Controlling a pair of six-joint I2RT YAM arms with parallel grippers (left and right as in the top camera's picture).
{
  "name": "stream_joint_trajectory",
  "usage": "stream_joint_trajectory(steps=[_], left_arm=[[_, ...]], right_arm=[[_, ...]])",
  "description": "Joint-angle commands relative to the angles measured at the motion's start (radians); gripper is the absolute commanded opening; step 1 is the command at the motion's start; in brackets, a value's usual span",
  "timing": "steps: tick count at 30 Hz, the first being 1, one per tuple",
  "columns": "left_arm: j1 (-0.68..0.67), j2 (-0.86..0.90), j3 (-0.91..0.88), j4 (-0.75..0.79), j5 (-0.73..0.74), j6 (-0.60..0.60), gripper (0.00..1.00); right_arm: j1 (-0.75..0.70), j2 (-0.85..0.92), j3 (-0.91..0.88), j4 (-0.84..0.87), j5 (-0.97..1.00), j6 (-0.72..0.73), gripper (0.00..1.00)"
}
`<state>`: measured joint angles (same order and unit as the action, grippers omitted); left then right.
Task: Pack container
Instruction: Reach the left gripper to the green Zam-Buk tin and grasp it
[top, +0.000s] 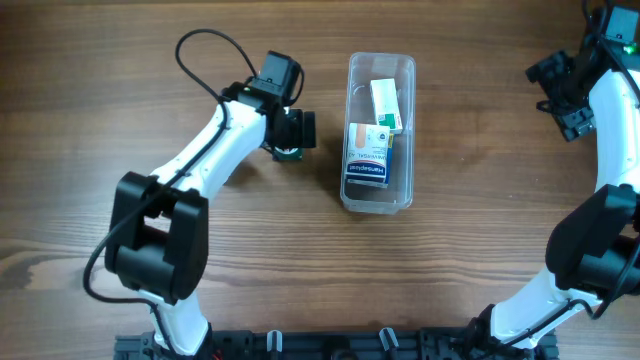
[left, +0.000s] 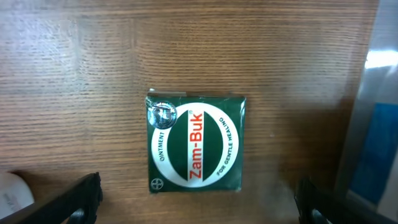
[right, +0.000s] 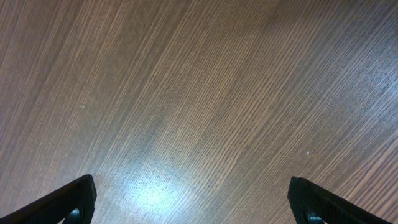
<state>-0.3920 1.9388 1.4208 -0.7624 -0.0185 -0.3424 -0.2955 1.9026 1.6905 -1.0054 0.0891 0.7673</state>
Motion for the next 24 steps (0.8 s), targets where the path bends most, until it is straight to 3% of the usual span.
stream_joint_trajectory(steps=[1, 24], left_arm=[[0.006, 0.032, 0.018, 0.002, -0.05, -0.086, 1.0], [-0.01, 0.071, 0.018, 0.048, -0.051, -0.021, 1.0]], right_arm=[[0.002, 0.011, -0.003, 0.003, -0.001, 0.019, 1.0], [0.002, 0.011, -0.003, 0.003, -0.001, 0.02, 1.0]])
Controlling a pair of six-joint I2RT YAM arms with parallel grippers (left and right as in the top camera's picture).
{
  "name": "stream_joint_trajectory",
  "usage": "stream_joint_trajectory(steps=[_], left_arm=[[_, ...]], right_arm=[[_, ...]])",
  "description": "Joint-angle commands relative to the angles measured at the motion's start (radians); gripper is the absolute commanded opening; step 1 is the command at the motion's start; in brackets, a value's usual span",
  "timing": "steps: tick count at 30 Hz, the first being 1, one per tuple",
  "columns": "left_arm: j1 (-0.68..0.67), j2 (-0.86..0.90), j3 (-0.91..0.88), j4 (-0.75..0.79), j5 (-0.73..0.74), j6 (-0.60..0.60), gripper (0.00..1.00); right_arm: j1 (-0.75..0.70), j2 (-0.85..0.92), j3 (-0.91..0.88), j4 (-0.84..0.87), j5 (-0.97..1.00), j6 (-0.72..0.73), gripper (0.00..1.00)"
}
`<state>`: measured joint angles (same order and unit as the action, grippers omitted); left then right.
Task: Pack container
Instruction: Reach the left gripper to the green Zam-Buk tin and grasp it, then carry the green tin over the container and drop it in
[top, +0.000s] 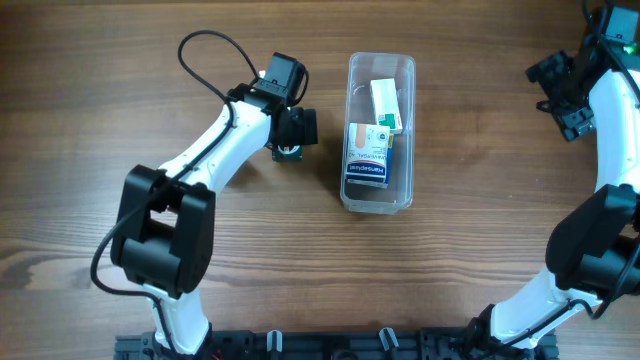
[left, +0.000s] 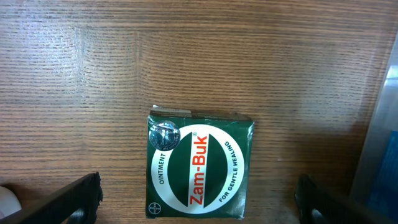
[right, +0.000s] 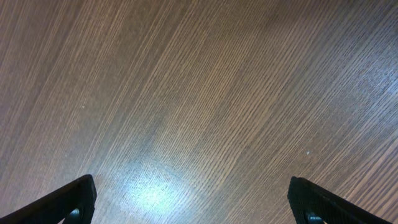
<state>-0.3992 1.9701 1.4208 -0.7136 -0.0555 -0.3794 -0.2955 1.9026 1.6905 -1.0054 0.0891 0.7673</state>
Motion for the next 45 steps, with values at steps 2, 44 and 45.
stream_joint_trajectory(steps=[2, 44, 45], left_arm=[[-0.003, 0.051, 0.018, 0.0, -0.014, 0.016, 1.0], [-0.003, 0.146, 0.024, 0.026, -0.043, 0.05, 0.64], [-0.003, 0.146, 0.032, 0.011, -0.043, 0.05, 0.64]], right_arm=[[0.002, 0.011, -0.003, 0.003, -0.001, 0.02, 1.0], [0.002, 0.011, -0.003, 0.003, -0.001, 0.019, 1.0], [0.002, 0.011, -0.003, 0.003, -0.001, 0.02, 1.0]])
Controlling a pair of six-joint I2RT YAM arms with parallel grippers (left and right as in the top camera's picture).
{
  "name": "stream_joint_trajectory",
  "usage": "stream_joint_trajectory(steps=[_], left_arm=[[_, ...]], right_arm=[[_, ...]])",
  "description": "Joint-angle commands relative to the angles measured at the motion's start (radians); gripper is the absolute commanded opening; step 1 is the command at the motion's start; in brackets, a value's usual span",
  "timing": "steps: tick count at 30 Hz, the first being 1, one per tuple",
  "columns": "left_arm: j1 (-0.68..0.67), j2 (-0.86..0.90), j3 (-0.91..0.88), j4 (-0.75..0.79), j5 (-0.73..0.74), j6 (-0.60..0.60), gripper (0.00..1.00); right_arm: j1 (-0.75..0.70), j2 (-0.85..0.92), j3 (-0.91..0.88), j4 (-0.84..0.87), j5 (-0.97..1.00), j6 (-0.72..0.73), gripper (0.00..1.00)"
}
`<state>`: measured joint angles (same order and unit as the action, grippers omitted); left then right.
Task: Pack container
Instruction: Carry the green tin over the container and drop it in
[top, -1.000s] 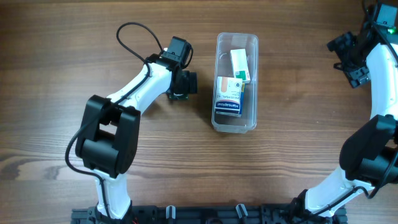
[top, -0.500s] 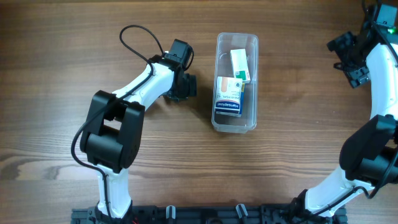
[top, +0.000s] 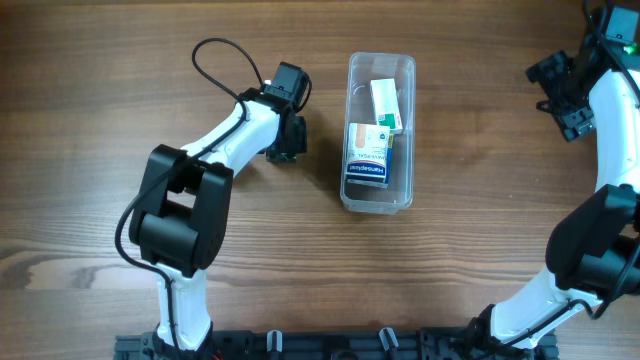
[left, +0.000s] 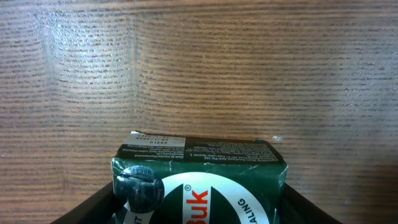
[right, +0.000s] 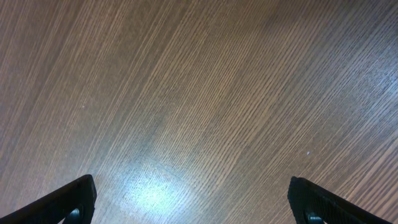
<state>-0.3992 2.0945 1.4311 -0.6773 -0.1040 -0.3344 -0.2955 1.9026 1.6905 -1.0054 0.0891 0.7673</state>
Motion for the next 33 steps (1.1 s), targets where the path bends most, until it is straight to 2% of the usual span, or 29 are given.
stream_joint_trajectory(steps=[1, 10, 16, 20, 28, 30, 33], left_arm=[[-0.003, 0.021, 0.039, -0.049, 0.005, 0.005, 0.64], [-0.004, 0.019, 0.307, -0.207, 0.005, 0.013, 0.61], [-0.04, 0.019, 0.513, -0.231, 0.006, 0.013, 0.61], [-0.113, 0.019, 0.628, -0.221, 0.006, 0.013, 0.6], [-0.274, 0.033, 0.636, -0.095, 0.0, 0.012, 0.58], [-0.294, 0.039, 0.636, -0.074, -0.041, 0.002, 0.55], [-0.299, 0.051, 0.636, -0.064, -0.104, -0.021, 0.57]], right_arm=[[0.002, 0.011, -0.003, 0.003, -0.001, 0.02, 1.0], [0.002, 0.011, -0.003, 0.003, -0.001, 0.02, 1.0], [0.002, 0.011, -0.003, 0.003, -0.001, 0.02, 1.0], [0.002, 0.011, -0.003, 0.003, -0.001, 0.02, 1.0], [0.002, 0.011, -0.003, 0.003, -0.001, 0.02, 1.0], [0.002, 0.011, -0.003, 0.003, -0.001, 0.02, 1.0], [0.002, 0.011, -0.003, 0.003, -0.001, 0.02, 1.0]])
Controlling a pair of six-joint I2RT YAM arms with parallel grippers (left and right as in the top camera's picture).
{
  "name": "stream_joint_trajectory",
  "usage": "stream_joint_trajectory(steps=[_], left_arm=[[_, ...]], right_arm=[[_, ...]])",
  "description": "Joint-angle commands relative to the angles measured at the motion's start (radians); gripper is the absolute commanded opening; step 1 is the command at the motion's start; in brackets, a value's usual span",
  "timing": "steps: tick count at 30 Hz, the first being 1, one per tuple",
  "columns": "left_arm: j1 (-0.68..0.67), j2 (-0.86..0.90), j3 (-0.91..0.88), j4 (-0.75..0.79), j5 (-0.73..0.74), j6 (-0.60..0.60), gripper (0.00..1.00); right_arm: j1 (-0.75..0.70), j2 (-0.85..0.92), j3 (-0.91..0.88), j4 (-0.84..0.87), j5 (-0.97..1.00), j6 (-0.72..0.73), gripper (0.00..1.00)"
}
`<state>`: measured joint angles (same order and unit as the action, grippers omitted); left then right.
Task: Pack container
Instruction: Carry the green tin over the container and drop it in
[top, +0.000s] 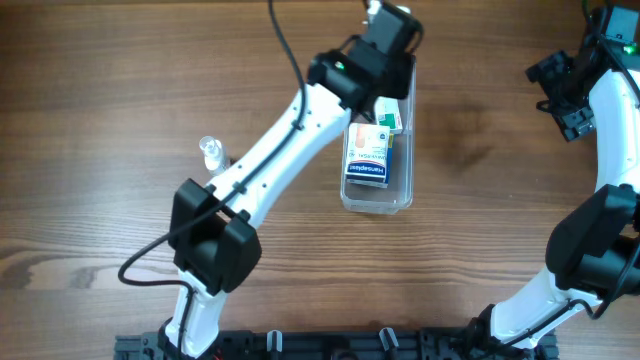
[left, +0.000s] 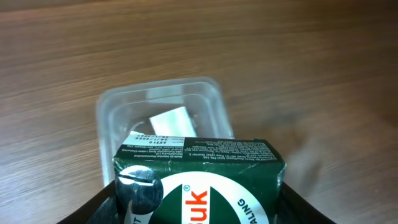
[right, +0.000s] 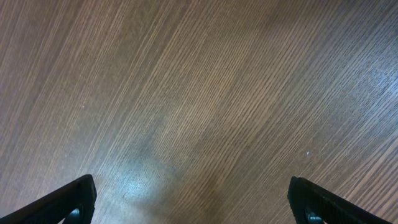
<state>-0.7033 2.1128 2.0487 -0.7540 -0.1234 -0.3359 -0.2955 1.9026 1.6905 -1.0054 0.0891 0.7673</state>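
Observation:
The green Zam-Buk ointment box sits between the fingers of my left gripper, which is shut on it. In the overhead view the left gripper hangs above the far end of the clear plastic container. The container shows below the box in the left wrist view, a white item inside it. A blue and white plaster box and a white and green box lie in the container. My right gripper stands open over bare wood at the far right.
A small clear vial lies on the table left of the container. The left arm stretches diagonally across the table middle. The right arm stands along the right edge.
My left gripper, shut on the Zam-Buk box, has gone from the table left of the container to above the container's far end. A small vial now shows where the arm was.
The Zam-Buk box lay on the wood left of the container with my left gripper open above it. The gripper then stood lower and closer over it. Then its fingers were shut on the box at the table. Now the box is over the container.

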Motion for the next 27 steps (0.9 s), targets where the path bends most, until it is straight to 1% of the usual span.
stream_joint_trajectory(steps=[1, 10, 16, 21, 27], left_arm=[[0.007, 0.04, 0.018, 0.015, -0.084, -0.02, 0.58], [0.027, 0.11, 0.018, 0.053, -0.083, -0.015, 0.64], [0.027, 0.135, 0.018, 0.093, -0.083, -0.015, 0.63], [0.024, 0.159, 0.018, 0.106, -0.008, -0.016, 0.63], [0.019, 0.161, 0.017, 0.116, -0.008, -0.016, 0.63]], right_arm=[[0.002, 0.011, -0.003, 0.003, -0.001, 0.02, 1.0], [0.002, 0.011, -0.003, 0.003, -0.001, 0.02, 1.0], [0.002, 0.011, -0.003, 0.003, -0.001, 0.02, 1.0], [0.002, 0.011, -0.003, 0.003, -0.001, 0.02, 1.0], [0.002, 0.011, -0.003, 0.003, -0.001, 0.02, 1.0]])
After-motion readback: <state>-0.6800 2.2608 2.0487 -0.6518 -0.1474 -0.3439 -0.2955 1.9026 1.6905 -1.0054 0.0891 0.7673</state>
